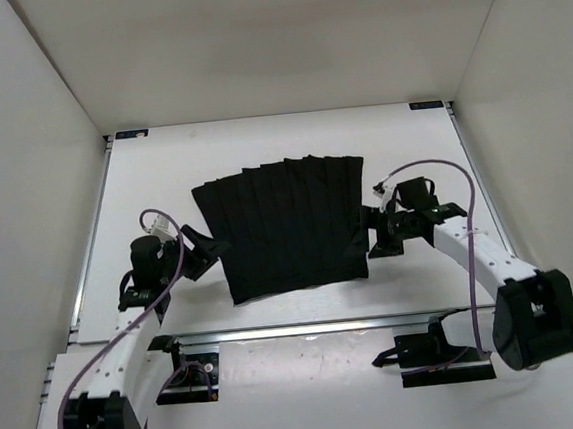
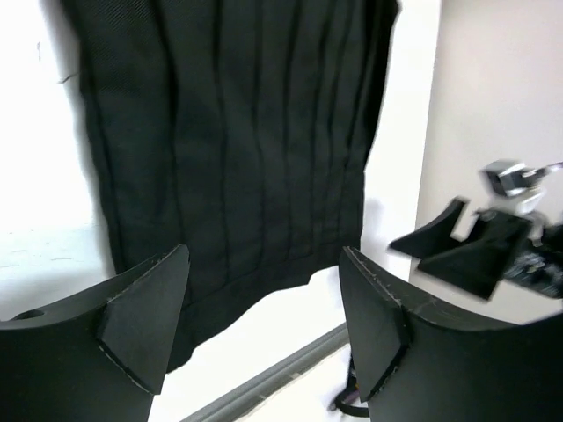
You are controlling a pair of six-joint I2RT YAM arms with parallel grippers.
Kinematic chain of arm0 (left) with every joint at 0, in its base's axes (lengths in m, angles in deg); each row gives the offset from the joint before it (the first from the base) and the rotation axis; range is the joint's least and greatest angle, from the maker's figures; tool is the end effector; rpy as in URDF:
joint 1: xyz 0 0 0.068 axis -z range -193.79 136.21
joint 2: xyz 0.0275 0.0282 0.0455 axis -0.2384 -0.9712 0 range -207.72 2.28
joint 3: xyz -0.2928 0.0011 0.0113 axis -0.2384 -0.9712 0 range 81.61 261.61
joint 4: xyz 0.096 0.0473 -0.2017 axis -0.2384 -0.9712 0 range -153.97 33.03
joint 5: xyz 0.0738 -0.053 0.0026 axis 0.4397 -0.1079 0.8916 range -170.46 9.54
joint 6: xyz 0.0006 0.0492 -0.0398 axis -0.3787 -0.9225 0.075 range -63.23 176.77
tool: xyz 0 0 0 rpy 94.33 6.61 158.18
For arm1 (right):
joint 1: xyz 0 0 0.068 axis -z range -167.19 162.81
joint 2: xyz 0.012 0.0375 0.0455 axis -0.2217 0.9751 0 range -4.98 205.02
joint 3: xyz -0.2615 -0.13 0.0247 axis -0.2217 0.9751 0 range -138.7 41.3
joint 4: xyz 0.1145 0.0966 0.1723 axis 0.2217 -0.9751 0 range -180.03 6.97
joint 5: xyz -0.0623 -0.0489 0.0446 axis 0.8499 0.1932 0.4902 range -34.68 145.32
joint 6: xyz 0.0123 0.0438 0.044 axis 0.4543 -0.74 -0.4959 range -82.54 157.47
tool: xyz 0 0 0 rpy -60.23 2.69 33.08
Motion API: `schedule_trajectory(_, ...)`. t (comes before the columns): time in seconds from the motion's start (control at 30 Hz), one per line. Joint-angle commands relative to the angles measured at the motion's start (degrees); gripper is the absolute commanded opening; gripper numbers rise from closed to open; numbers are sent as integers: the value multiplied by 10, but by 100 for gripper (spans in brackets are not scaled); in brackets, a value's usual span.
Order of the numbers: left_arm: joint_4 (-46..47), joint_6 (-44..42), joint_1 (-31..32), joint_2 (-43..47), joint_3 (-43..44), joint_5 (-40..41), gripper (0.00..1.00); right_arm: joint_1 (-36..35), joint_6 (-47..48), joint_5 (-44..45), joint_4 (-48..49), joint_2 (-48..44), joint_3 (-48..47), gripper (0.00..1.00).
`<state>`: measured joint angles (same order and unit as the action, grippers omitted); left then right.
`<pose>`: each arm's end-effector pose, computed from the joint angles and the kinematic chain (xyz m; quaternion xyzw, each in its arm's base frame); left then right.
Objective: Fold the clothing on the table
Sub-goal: Flatten the skirt out, then fold the skirt
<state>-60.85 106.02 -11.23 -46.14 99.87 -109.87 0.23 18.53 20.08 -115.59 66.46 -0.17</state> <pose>0.1372 -0.0299 0.2082 -0.2291 0.8314 -0.4000 0.3103 0.1823 0.0695 0.2301 -0.0204 0.9284 0.3444 0.1380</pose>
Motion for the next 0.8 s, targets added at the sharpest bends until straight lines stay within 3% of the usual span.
schedule_trajectory(0.0,-76,-21,14,49,-23,32,79,18,-10,32,59,-32,-10,83)
schedule_trajectory(0.13,-117,-28,44,68,-42,45,79,6,-6,102,14,-14,-10,63)
schedule_trajectory(0.23,-176,-57,64,77,-36,83,80,-24,-6,163,-11,-3,-12,63)
schedule_trajectory(0.33,-197,-69,67,77,-45,97,80,-26,-7,171,-6,7,4,63)
schedule_trajectory(0.77,-113,-29,155,4,-73,116,72,-28,-32,170,71,55,67,63)
